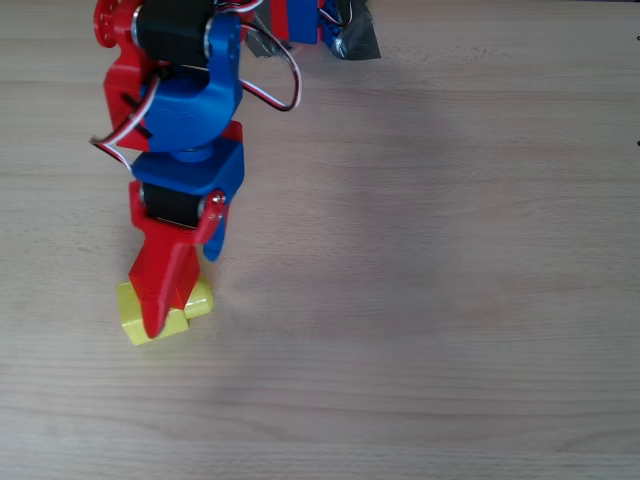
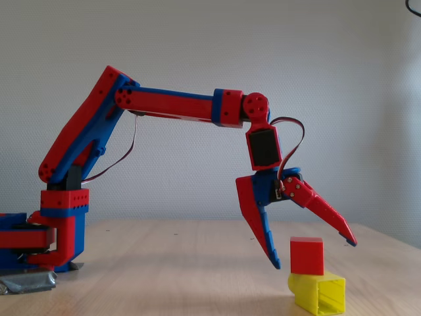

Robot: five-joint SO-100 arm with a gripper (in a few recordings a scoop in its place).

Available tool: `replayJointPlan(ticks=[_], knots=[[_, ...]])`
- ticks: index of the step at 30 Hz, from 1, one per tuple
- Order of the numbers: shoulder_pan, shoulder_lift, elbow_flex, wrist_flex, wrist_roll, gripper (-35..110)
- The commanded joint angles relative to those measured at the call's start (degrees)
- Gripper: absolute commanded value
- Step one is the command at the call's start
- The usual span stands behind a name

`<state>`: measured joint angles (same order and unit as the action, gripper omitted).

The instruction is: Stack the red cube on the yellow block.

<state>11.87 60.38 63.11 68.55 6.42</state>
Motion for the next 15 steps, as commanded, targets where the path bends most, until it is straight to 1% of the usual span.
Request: replayJointPlan(ticks=[1, 8, 12, 15], knots=[[-2.55, 7.38, -3.96, 1.49, -0.18, 44], [-7.47, 10.11, -1.58, 1.93, 0.97, 44], [-7.47, 20.21, 12.30, -3.34, 0.53, 43], [-7.03, 32.52, 29.27, -9.40, -0.79, 43]])
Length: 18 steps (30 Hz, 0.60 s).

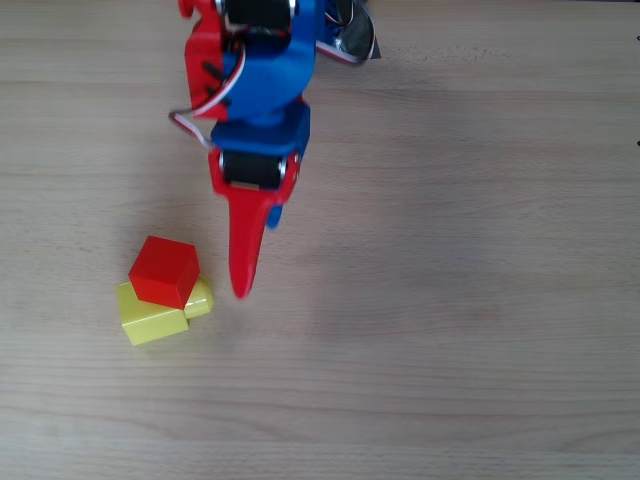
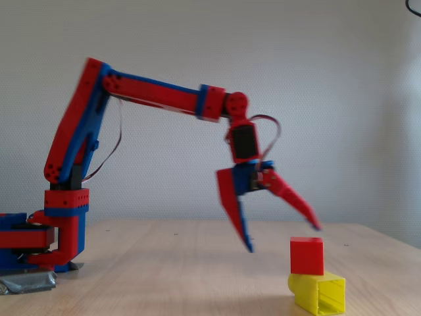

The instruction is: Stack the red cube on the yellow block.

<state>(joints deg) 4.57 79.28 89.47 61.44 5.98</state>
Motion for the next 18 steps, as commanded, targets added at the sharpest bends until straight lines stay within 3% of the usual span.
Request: replayJointPlan(ticks=[1, 5, 10, 18], knots=[[0.26, 18.90, 9.76, -4.83, -1.23, 43], [-0.44, 42.54, 35.24, -11.51, -3.60, 44], [-1.41, 65.48, 55.02, -10.28, -3.69, 48], [0.26, 89.65, 67.41, -5.36, -8.17, 46]])
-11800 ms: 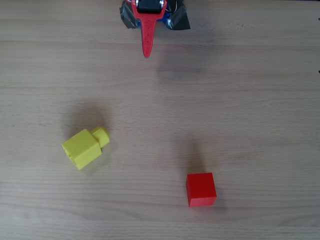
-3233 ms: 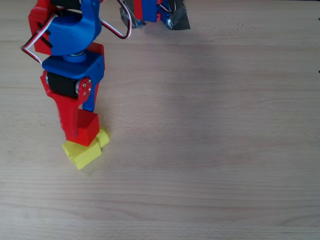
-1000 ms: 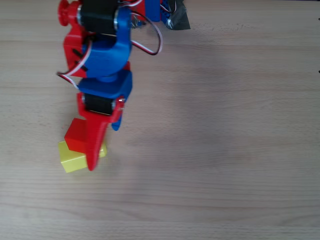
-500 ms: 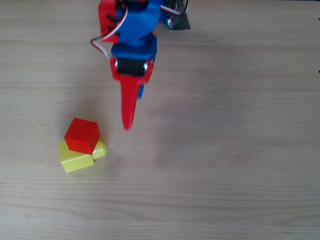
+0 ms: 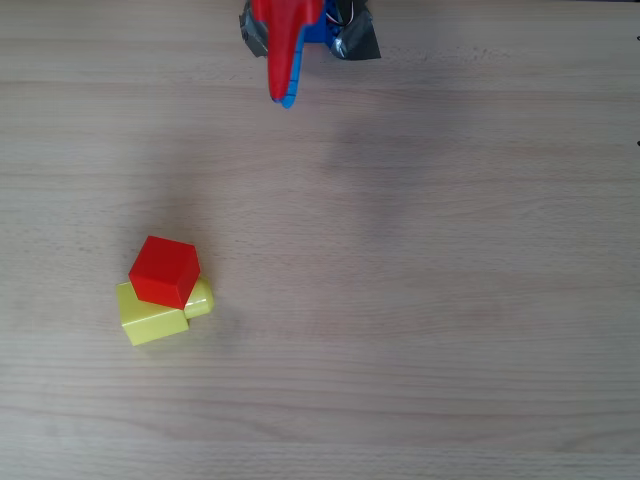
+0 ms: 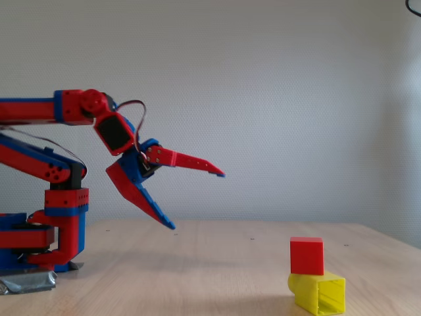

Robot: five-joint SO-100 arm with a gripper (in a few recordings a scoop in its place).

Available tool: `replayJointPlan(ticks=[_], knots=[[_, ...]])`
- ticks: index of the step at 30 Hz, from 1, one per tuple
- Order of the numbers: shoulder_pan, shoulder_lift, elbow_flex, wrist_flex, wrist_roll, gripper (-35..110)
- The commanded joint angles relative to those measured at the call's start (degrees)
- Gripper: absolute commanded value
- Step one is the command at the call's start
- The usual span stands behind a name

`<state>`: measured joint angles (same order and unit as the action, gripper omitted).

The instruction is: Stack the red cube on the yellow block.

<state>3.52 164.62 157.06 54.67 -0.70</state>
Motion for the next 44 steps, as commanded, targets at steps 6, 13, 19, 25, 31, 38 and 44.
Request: replayJointPlan(ticks=[6, 13, 19, 25, 31, 38, 44], knots=[[2.37, 18.81, 7.73, 7.29, -4.66, 43], [1.93, 24.79, 14.68, 9.93, -3.60, 42], [2.90, 24.79, 14.68, 10.46, -5.10, 28], [2.72, 24.79, 14.50, 11.34, -7.12, 0], [2.72, 24.79, 14.50, 11.43, -7.12, 0], [2.64, 24.79, 14.50, 11.43, -7.47, 0], [2.64, 24.79, 14.50, 11.43, -7.47, 0]])
